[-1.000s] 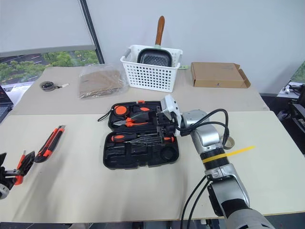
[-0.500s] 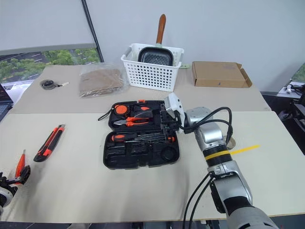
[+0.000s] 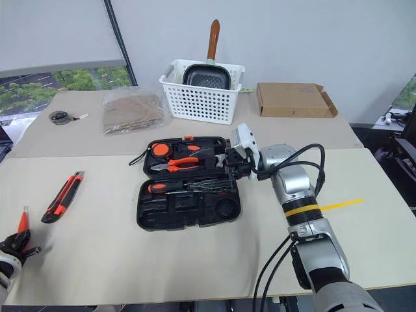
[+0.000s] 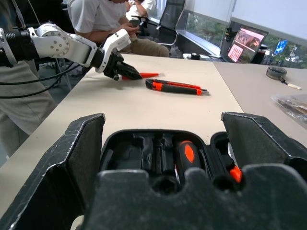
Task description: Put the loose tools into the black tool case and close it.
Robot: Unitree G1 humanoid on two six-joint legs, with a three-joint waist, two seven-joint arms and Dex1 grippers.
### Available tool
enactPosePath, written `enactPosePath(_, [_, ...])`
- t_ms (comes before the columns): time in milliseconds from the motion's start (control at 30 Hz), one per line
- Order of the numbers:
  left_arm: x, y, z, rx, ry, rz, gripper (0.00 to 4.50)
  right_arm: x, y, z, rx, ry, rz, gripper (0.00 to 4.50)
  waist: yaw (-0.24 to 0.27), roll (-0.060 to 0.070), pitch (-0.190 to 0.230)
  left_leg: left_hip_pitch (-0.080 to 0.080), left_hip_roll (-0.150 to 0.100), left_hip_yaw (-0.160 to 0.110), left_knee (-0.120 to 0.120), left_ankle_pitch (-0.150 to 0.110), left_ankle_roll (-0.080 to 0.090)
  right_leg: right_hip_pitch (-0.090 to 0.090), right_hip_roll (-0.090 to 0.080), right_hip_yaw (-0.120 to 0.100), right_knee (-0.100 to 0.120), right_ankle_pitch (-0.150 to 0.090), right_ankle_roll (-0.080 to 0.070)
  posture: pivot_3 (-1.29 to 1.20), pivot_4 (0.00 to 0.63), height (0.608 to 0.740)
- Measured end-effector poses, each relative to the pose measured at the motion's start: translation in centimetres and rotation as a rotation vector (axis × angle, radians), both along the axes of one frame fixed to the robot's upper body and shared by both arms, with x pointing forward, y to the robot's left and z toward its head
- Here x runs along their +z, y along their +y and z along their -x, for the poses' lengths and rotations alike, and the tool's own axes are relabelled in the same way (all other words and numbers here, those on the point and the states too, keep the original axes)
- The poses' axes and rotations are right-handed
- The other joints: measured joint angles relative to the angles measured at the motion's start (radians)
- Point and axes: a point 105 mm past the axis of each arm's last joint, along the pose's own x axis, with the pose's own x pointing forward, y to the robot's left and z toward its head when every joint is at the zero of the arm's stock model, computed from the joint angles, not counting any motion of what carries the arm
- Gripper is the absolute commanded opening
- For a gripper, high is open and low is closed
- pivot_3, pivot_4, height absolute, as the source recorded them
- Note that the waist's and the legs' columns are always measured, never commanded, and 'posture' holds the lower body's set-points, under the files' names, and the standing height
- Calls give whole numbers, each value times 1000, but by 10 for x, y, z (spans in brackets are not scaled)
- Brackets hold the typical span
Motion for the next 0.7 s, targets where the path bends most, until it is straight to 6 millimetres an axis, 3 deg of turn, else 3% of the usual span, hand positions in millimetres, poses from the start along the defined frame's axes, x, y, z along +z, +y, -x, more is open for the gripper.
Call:
enactPosePath(100, [43,6,-11,-14,-141,-99,480,3,-5,0,-12,-9,9,4500,10,-4,0,-1,0,-1,0,0,0,-2,0,-1,-1,1,-3,0,150,700])
enactPosePath(167, [88,-1,-25,-88,-275,-179,480,6,-9,0,-23,-18,13,4500,18,-4,0,-1,-1,-1,1,0,0,-2,-2,-1,-2,2,-3,0,150,700])
enactPosePath(200, [103,-10,-32,-150,-314,-207,480,7,-11,0,-33,-19,11,4500,21,-4,0,-1,-1,0,1,-1,0,-2,-2,-1,-3,2,-2,0,150,700])
enactPosePath(267, [131,-54,-52,-413,-351,-291,480,5,-21,1,-69,-11,17,4500,30,-4,-1,-1,-4,0,1,-2,1,-2,-2,-2,-3,2,-3,0,150,700])
enactPosePath(300, [134,-73,-58,-516,-353,-311,480,3,-25,1,-82,-5,18,4500,30,-4,-1,-2,-5,1,1,-2,2,-2,-2,-1,-3,2,-3,0,150,700])
enactPosePath(367, [130,-122,-70,-792,-324,-336,480,-1,-35,1,-123,25,12,4500,26,-2,-1,-3,-5,5,0,-1,1,0,-2,2,-3,3,-2,0,150,700])
enactPosePath(433, [119,-148,-75,-960,-270,-358,480,-5,-44,2,-161,33,24,4500,22,-2,-1,-4,-5,5,1,2,-1,-1,1,0,-3,3,-2,0,150,700])
enactPosePath(567, [90,-226,-80,-1464,-121,-465,480,-19,-68,2,-281,35,66,4500,22,-2,-1,-3,-4,6,-1,4,0,-1,5,0,-3,-1,3,0,150,700])
enactPosePath(700, [70,-242,-88,-1653,-1,-545,480,-27,-77,6,-331,47,84,4500,15,-1,0,-2,-1,7,-2,3,7,-2,8,1,-3,-2,3,0,150,700])
